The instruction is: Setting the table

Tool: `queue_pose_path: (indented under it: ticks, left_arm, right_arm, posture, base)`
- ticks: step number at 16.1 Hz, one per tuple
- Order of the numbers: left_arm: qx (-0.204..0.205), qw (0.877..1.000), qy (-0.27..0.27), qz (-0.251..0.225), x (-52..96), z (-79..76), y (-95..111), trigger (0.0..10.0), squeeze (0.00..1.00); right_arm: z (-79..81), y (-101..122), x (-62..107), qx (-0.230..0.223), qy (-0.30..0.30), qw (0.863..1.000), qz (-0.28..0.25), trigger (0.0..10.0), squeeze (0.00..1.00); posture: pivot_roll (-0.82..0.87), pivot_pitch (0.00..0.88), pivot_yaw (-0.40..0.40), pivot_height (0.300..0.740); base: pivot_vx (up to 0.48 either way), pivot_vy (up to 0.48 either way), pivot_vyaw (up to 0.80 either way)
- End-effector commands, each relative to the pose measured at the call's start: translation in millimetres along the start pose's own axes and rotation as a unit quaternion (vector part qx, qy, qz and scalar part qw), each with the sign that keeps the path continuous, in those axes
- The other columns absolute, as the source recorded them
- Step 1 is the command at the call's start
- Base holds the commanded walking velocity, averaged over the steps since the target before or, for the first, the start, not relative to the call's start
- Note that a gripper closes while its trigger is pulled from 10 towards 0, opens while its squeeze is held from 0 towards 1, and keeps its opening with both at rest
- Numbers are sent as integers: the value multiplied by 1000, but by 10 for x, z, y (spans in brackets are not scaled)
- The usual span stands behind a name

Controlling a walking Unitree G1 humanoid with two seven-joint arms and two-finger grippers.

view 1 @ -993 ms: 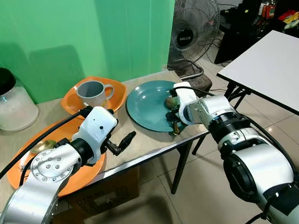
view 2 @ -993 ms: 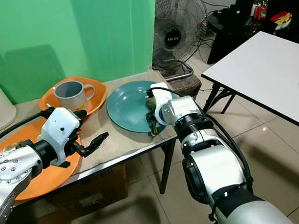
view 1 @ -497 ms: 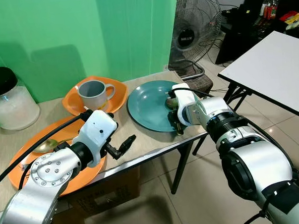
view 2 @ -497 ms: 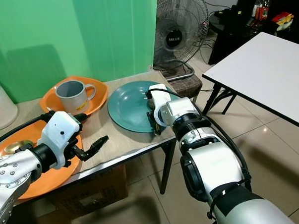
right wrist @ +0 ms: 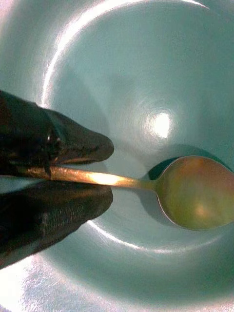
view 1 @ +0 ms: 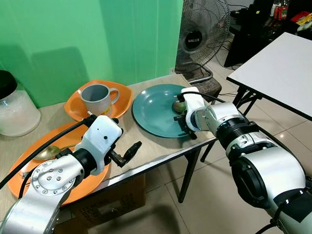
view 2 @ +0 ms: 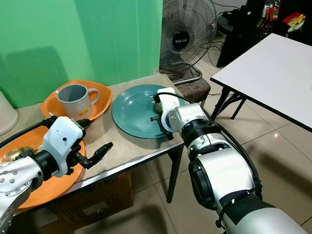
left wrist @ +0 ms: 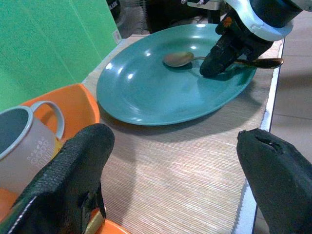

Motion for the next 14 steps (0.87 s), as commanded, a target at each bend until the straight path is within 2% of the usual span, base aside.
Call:
queue_pose_path:
  ticks: [1,6,9,11,12,13,14]
  left_arm:
    - [-8,1000,-10,-6,9,-27,47,10000,184]
    - [-7,1000,-13,-10,-2,-30,65,10000,180]
    - [-4,1000,-12,-15,-21,-22,79,10000,184]
    - [-4,1000,-12,-17,-29,-15,90,10000,180]
    - [7,1000,-5,-30,-44,0,137,10000,180]
    - [17,999,-1,-40,-67,17,188,10000,184]
    - [34,998,14,-51,-103,54,223,10000,184]
  right_arm:
    - [13,96,30,-2,5,1000,-11,0,0]
    - [-7,159,47,-10,7,1000,-26,0,0]
    - [-36,342,118,-11,9,998,-59,0,0]
    - [-52,443,188,-27,25,997,-69,0,0]
    - [-109,586,286,-55,42,992,-103,0,0]
    - [-176,728,396,-74,58,984,-152,431,0]
    - [-222,819,482,-70,64,977,-191,2431,0]
  posture:
    - [-29,10,-60,740]
    - [-23,0,-62,740]
    - [-19,0,-59,740]
    - [-15,0,-58,740]
    - [-7,0,-56,740]
    - [-2,0,-52,740]
    - [-3,0,-51,740]
  base:
    - [0,0,0]
    - [0,0,0]
    - [0,0,0]
    - [0,0,0]
    - [0,0,0]
    - [0,0,0]
    - [0,0,0]
Point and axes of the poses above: a point about 5 cm out from each wrist's last joint towards the gripper, its own x axis pointing back from the gripper into the wrist, its own y axis along the axis of the wrist's last joint, z = x × y, the point moved 6 cm from there along -x, pointing out of the wrist towards the gripper, and after that the axes turned 2 degrees about x, right-handed, at the moved point
